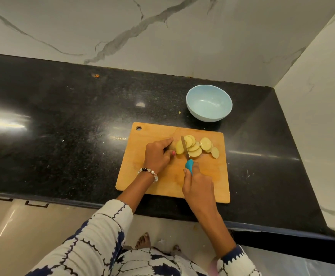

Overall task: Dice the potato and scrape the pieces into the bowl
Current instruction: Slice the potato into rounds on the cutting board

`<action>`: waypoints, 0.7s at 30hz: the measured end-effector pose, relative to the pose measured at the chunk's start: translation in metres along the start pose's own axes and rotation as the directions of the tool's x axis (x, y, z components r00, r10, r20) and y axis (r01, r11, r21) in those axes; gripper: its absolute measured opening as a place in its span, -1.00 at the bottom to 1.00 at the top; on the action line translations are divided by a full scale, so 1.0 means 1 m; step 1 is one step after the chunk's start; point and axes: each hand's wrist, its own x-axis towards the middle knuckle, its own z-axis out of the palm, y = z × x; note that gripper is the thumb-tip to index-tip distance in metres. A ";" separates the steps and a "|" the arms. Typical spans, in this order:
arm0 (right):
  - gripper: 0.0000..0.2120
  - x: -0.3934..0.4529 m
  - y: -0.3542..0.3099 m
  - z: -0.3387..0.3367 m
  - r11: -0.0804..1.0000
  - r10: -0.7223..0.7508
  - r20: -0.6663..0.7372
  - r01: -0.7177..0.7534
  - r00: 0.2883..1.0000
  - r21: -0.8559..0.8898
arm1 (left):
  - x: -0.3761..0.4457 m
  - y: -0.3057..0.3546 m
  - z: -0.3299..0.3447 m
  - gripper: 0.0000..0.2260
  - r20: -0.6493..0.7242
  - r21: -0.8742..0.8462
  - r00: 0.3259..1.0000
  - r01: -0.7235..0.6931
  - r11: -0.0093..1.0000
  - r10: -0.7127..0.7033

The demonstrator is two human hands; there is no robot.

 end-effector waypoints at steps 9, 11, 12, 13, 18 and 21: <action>-0.53 0.003 -0.014 0.003 0.997 -0.045 0.046 0.047 0.998 -0.057 | -0.001 -0.001 -0.001 -0.58 -0.008 -0.049 1.000 -0.001 0.999 0.001; -0.52 0.004 -0.015 0.004 0.995 -0.032 0.059 0.037 0.998 -0.093 | 0.000 -0.001 0.000 -0.59 -0.005 -0.056 1.000 0.005 0.998 -0.005; -0.52 0.005 -0.015 0.004 0.993 -0.027 0.067 0.035 0.997 -0.110 | 0.000 -0.002 0.000 -0.59 -0.003 -0.058 1.000 0.008 0.998 -0.008; -0.52 0.005 -0.016 0.004 0.991 -0.027 0.075 0.036 0.997 -0.130 | 0.001 -0.002 0.000 -0.60 -0.002 -0.059 1.000 0.009 0.998 -0.010; -0.53 0.007 -0.022 0.001 0.979 -0.047 0.092 0.064 0.995 -0.194 | 0.002 -0.005 0.001 -0.60 -0.012 -0.061 1.000 0.014 0.998 -0.014; -0.54 0.009 -0.025 0.001 0.968 -0.048 0.080 0.066 0.996 -0.241 | 0.003 -0.006 0.002 -0.61 -0.016 -0.056 1.000 0.018 0.998 -0.018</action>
